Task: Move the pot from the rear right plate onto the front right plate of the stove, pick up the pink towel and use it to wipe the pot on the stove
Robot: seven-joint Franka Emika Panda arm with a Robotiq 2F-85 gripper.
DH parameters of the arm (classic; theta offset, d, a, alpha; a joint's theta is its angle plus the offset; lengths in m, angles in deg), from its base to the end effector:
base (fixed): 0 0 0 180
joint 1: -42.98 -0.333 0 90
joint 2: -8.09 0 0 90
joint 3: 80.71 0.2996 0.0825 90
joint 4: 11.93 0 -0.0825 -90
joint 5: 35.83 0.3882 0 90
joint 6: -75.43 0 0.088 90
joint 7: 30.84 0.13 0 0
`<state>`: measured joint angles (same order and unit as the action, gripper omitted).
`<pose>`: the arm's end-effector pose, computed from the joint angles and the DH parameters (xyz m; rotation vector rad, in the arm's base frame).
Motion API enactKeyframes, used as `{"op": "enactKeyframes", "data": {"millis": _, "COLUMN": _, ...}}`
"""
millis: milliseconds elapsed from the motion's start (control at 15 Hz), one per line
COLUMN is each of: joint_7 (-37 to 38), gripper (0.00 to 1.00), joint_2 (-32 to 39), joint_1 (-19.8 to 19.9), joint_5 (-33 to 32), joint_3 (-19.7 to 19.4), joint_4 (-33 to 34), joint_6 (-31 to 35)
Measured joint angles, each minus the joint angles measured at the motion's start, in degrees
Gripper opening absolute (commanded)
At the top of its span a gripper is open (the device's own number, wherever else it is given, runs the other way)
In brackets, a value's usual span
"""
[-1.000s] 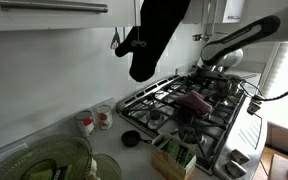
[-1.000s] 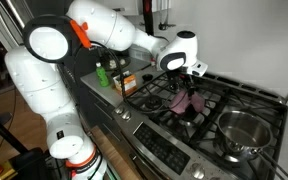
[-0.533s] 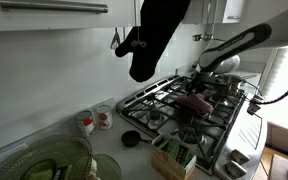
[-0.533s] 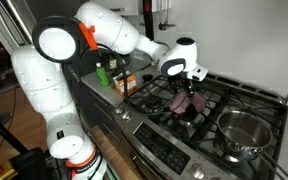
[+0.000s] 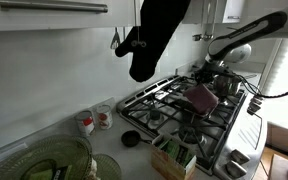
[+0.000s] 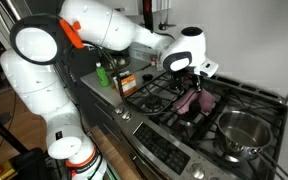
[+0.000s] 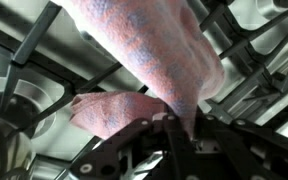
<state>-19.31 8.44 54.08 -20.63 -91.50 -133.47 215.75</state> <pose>0.5419 -0.2133 0.4021 -2.7213 1.0875 -0.4986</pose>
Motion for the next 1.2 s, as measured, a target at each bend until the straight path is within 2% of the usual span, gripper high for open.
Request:
{"op": "enactKeyframes", "data": {"millis": 333, "joint_7": -0.7, "gripper": 0.04, "joint_2": -4.9, "joint_1": 1.7, "joint_5": 2.3, "joint_3": -2.8, "joint_4": 0.8, "joint_6": -3.6}}
{"op": "enactKeyframes", "data": {"millis": 667, "joint_7": -1.7, "gripper": 0.04, "joint_2": -4.8, "joint_1": 2.1, "joint_5": 9.3, "joint_3": -4.8, "joint_4": 2.7, "joint_6": -7.7}}
{"op": "enactKeyframes", "data": {"millis": 1200, "joint_7": -1.1, "gripper": 0.04, "joint_2": -1.6, "joint_1": 2.7, "joint_5": 9.6, "joint_3": -5.4, "joint_4": 3.2, "joint_6": -9.4}}
